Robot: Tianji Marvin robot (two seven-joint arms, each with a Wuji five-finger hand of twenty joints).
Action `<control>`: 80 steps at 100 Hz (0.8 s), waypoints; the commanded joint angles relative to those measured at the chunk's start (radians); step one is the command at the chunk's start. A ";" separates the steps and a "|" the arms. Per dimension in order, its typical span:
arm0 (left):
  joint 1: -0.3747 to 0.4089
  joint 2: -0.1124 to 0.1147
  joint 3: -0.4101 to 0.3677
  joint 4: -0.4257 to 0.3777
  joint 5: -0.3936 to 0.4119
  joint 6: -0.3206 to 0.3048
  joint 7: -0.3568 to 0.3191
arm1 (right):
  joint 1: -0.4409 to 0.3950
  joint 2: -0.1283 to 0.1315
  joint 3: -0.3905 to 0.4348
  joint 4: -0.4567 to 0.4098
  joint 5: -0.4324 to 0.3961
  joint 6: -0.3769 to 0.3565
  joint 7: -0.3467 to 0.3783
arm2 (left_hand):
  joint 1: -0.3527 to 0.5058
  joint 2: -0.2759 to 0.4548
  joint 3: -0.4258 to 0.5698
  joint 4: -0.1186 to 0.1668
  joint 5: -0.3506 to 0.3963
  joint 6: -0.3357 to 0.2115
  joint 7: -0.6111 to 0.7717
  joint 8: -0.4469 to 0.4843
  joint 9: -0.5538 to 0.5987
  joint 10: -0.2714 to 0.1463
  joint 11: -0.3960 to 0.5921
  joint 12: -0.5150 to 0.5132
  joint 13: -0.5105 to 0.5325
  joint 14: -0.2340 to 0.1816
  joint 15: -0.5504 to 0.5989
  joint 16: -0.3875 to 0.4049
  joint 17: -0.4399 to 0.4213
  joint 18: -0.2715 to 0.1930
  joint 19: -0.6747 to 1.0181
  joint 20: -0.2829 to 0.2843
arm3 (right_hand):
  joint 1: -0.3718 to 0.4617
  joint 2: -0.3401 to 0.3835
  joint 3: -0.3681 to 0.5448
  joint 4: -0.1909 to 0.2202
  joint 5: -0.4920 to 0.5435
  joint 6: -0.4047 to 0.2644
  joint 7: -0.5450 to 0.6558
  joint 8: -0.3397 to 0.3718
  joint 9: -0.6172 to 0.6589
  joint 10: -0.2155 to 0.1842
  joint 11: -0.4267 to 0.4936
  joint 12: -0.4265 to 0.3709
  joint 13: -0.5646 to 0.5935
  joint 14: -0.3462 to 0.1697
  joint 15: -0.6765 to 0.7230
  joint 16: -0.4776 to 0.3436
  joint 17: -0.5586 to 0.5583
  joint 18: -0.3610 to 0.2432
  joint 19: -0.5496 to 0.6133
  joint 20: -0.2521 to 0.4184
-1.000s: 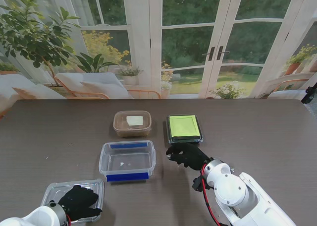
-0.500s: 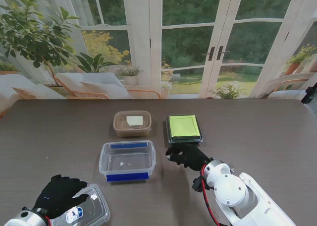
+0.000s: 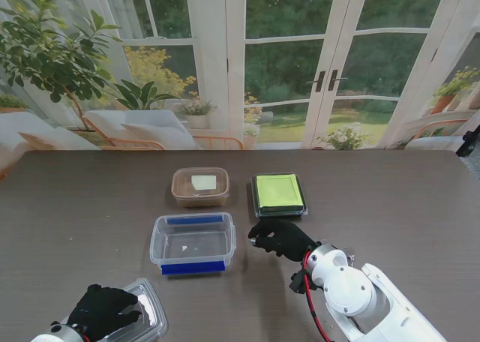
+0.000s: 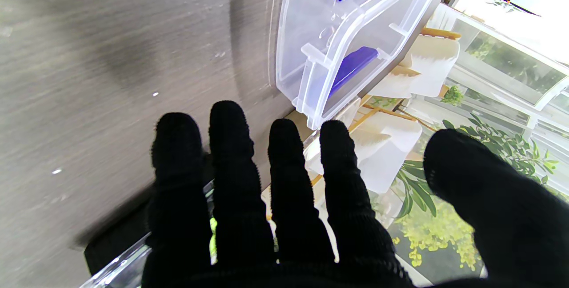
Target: Pair container bodies with their lids
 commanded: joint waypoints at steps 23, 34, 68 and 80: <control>-0.044 0.007 0.048 0.027 -0.034 -0.009 -0.041 | -0.010 0.000 0.001 -0.008 -0.003 -0.001 0.018 | 0.008 0.062 -0.018 0.025 0.012 0.012 -0.003 -0.004 0.026 0.010 -0.003 0.011 -0.005 -0.003 -0.002 0.013 -0.024 -0.009 0.046 -0.023 | -0.023 0.022 -0.069 0.024 -0.004 -0.002 -0.008 -0.004 0.015 0.016 -0.016 0.000 -0.011 -0.005 0.003 -0.002 -0.243 0.016 -0.011 0.022; -0.062 0.013 0.061 0.030 -0.045 -0.021 -0.071 | -0.010 0.000 0.000 -0.008 -0.002 -0.002 0.019 | 0.010 0.063 -0.017 0.025 0.015 0.012 -0.002 -0.004 0.028 0.011 -0.002 0.012 -0.002 -0.006 0.000 0.013 -0.024 -0.010 0.056 -0.029 | -0.023 0.022 -0.070 0.024 -0.005 0.000 -0.008 -0.004 0.014 0.016 -0.016 0.000 -0.010 -0.004 0.004 -0.002 -0.243 0.015 -0.011 0.022; -0.121 0.035 0.116 0.037 -0.069 -0.050 -0.199 | -0.010 0.000 0.001 -0.008 -0.001 -0.003 0.021 | 0.013 0.067 -0.016 0.024 0.029 0.014 0.005 -0.002 0.041 0.008 0.002 0.015 0.007 -0.012 0.007 0.015 -0.023 -0.014 0.084 -0.046 | -0.022 0.022 -0.070 0.024 -0.004 -0.002 -0.008 -0.004 0.014 0.017 -0.016 0.000 -0.010 -0.001 0.004 -0.001 -0.243 0.016 -0.011 0.021; -0.147 0.040 0.144 0.056 -0.086 -0.048 -0.217 | -0.011 0.000 0.001 -0.008 0.000 -0.004 0.021 | 0.014 0.067 -0.016 0.024 0.037 0.013 0.008 -0.001 0.047 0.009 0.004 0.016 0.011 -0.012 0.010 0.016 -0.022 -0.014 0.092 -0.051 | -0.023 0.023 -0.070 0.024 -0.004 -0.002 -0.008 -0.004 0.014 0.016 -0.016 0.000 -0.009 -0.002 0.004 -0.001 -0.243 0.016 -0.010 0.021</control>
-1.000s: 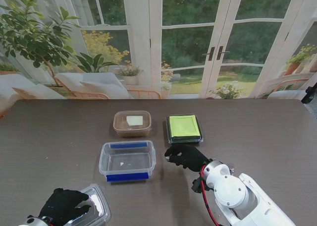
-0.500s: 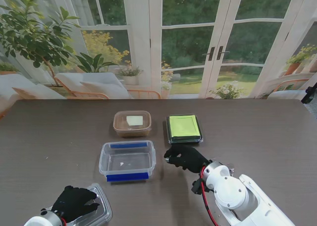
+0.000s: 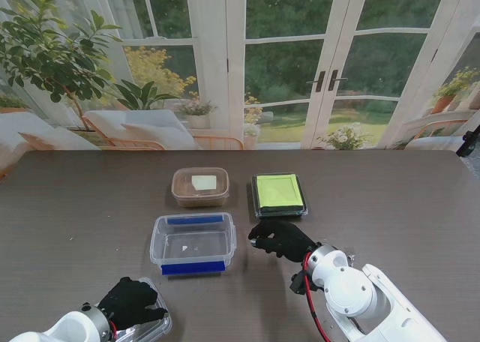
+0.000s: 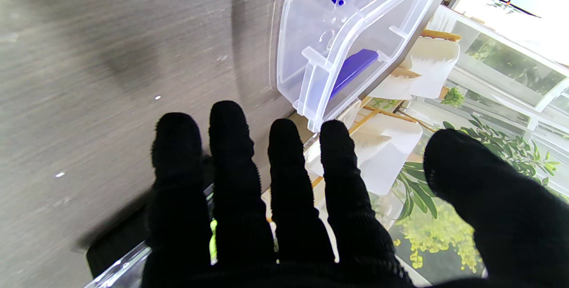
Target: Pair container bodies with their lids
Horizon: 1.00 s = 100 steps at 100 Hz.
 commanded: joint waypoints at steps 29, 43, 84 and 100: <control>-0.035 0.004 0.060 0.052 -0.049 -0.014 -0.078 | -0.010 0.000 -0.003 -0.010 0.003 -0.009 0.023 | 0.017 0.058 -0.015 0.024 -0.035 -0.210 -0.107 -0.041 0.065 -0.204 0.021 0.017 0.038 -0.024 0.021 0.016 -0.001 -0.022 0.056 -0.018 | -0.022 0.023 -0.070 0.024 -0.005 -0.001 -0.008 -0.004 0.015 0.017 -0.016 0.000 -0.009 -0.002 0.004 -0.001 -0.242 0.016 -0.010 0.021; -0.034 0.003 0.056 0.044 -0.049 -0.017 -0.071 | -0.014 0.001 -0.004 -0.014 0.005 -0.014 0.025 | 0.018 0.057 -0.014 0.024 -0.032 -0.209 -0.106 -0.041 0.071 -0.201 0.022 0.019 0.040 -0.022 0.024 0.016 -0.002 -0.020 0.065 -0.023 | -0.022 0.023 -0.071 0.024 -0.005 -0.002 -0.008 -0.005 0.014 0.015 -0.016 0.000 -0.008 -0.003 0.004 -0.001 -0.242 0.015 -0.010 0.021; 0.016 -0.018 -0.024 0.001 -0.032 -0.071 0.040 | -0.047 0.008 -0.001 -0.049 -0.002 -0.053 0.034 | 0.021 0.054 -0.013 0.024 -0.038 -0.215 -0.109 -0.044 0.074 -0.199 0.022 0.021 0.052 -0.019 0.038 0.022 0.001 -0.017 0.090 -0.033 | -0.024 0.020 -0.066 0.024 -0.002 -0.002 -0.007 -0.005 0.027 0.018 -0.013 0.000 0.004 -0.002 0.010 0.001 -0.228 0.019 -0.002 0.023; 0.058 -0.035 -0.072 -0.021 -0.037 -0.090 0.140 | -0.060 0.009 -0.008 -0.062 -0.012 -0.069 0.027 | 0.021 0.052 -0.013 0.024 -0.033 -0.211 -0.107 -0.044 0.089 -0.190 0.030 0.028 0.069 -0.012 0.057 0.035 0.011 -0.011 0.119 -0.027 | -0.022 0.017 -0.062 0.023 0.003 -0.002 -0.002 -0.004 0.046 0.023 -0.008 0.001 0.027 0.002 0.020 0.003 -0.213 0.025 0.007 0.024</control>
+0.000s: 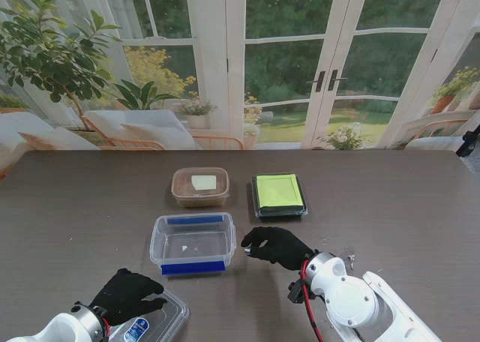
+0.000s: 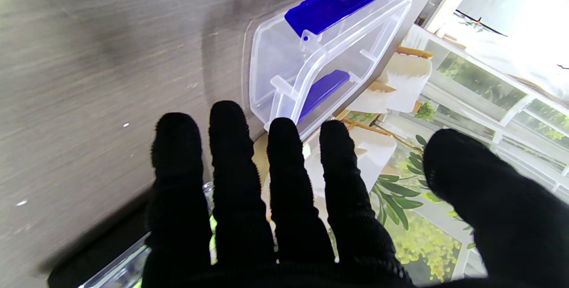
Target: Pair container bodies with their lids
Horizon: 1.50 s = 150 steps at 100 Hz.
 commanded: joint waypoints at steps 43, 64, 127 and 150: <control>0.073 -0.036 -0.072 0.017 0.020 0.110 0.137 | -0.033 0.015 -0.040 -0.049 -0.062 -0.035 0.046 | 0.022 0.068 -0.009 0.025 -0.021 0.063 -0.027 -0.014 0.068 0.075 0.069 0.155 0.072 0.089 0.290 0.239 0.042 0.048 0.356 0.187 | -0.025 0.015 -0.021 0.026 0.070 -0.048 -0.017 -0.031 0.234 0.045 0.048 0.051 0.274 0.019 0.328 0.127 -0.022 0.073 0.183 0.038; -0.001 -0.021 -0.068 0.057 0.022 0.143 0.027 | -0.037 0.019 -0.040 -0.050 -0.067 -0.039 0.059 | 0.012 0.078 -0.020 0.024 -0.043 0.091 -0.040 -0.035 0.069 0.087 0.105 0.261 0.076 0.099 0.408 0.328 0.057 0.035 0.472 0.260 | -0.028 0.016 -0.023 0.025 0.072 -0.035 -0.018 -0.036 0.244 0.045 0.042 0.056 0.276 0.020 0.337 0.128 -0.019 0.076 0.192 0.033; -0.142 0.008 0.033 0.131 -0.032 0.142 -0.116 | -0.042 0.017 -0.018 -0.037 -0.045 -0.040 0.062 | 0.008 0.083 -0.022 0.025 -0.036 0.076 -0.032 -0.034 0.073 0.081 0.095 0.277 0.071 0.093 0.406 0.327 0.050 0.031 0.458 0.251 | -0.029 0.017 -0.023 0.024 0.071 -0.013 -0.013 -0.041 0.243 0.044 0.036 0.063 0.269 0.021 0.330 0.123 -0.029 0.076 0.193 0.020; -0.152 0.011 0.060 0.135 -0.050 0.141 -0.128 | -0.046 0.018 -0.012 -0.038 -0.042 -0.039 0.064 | 0.010 0.083 -0.022 0.025 -0.029 0.073 -0.028 -0.031 0.079 0.080 0.093 0.277 0.074 0.093 0.403 0.325 0.050 0.031 0.458 0.250 | -0.028 0.016 -0.023 0.024 0.074 -0.011 -0.012 -0.042 0.242 0.046 0.035 0.063 0.267 0.021 0.329 0.122 -0.032 0.077 0.192 0.018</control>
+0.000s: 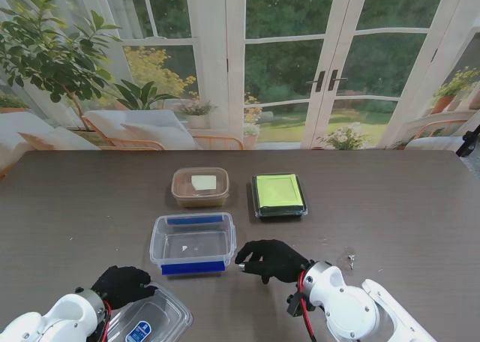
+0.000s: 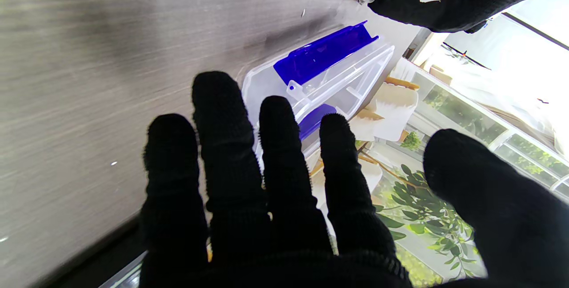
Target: Pair container bodies with their lids
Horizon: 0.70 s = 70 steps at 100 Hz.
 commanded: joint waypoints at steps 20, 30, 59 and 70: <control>-0.023 0.005 0.039 0.013 -0.025 -0.004 -0.049 | -0.008 -0.001 0.000 0.001 0.002 -0.004 0.018 | 0.011 0.046 -0.022 0.026 0.012 -0.022 -0.001 0.004 0.022 0.016 -0.007 0.013 0.005 0.025 -0.004 -0.002 -0.013 -0.016 0.020 -0.002 | -0.029 0.016 -0.024 0.024 0.011 0.000 0.000 -0.016 0.023 0.015 0.000 0.015 0.019 0.004 0.008 0.003 -0.046 0.026 0.043 -0.006; -0.039 0.005 0.051 0.021 -0.036 -0.011 -0.044 | -0.009 0.000 -0.001 0.001 0.002 -0.007 0.020 | 0.013 0.047 -0.021 0.026 0.013 -0.024 -0.001 0.004 0.022 0.017 -0.011 0.009 0.005 0.026 -0.010 -0.006 -0.016 -0.015 0.009 -0.008 | -0.028 0.016 -0.024 0.024 0.013 0.000 0.001 -0.016 0.024 0.016 0.000 0.015 0.019 0.005 0.008 0.003 -0.046 0.026 0.043 -0.006; -0.062 0.000 0.060 0.032 -0.047 -0.039 0.000 | -0.022 0.010 -0.013 -0.011 -0.012 -0.055 0.041 | 0.017 0.045 -0.020 0.027 0.019 -0.027 0.003 0.007 0.030 0.015 -0.008 0.007 0.012 0.027 -0.012 -0.008 -0.016 -0.014 0.007 -0.011 | -0.001 0.011 0.007 0.031 0.051 -0.037 -0.003 -0.021 0.063 0.017 0.001 0.015 0.058 0.005 0.029 0.010 -0.018 0.032 0.055 -0.005; -0.055 -0.002 0.050 0.021 -0.042 -0.050 0.010 | -0.016 0.013 -0.036 -0.015 -0.040 -0.066 0.042 | 0.017 0.045 -0.020 0.027 0.022 -0.030 0.006 0.009 0.032 0.016 -0.007 0.007 0.015 0.028 -0.011 -0.007 -0.013 -0.010 0.007 -0.011 | 0.003 0.010 0.020 0.034 0.044 -0.049 -0.008 -0.023 0.066 0.013 -0.001 0.016 0.062 0.003 0.033 0.011 -0.013 0.032 0.057 -0.007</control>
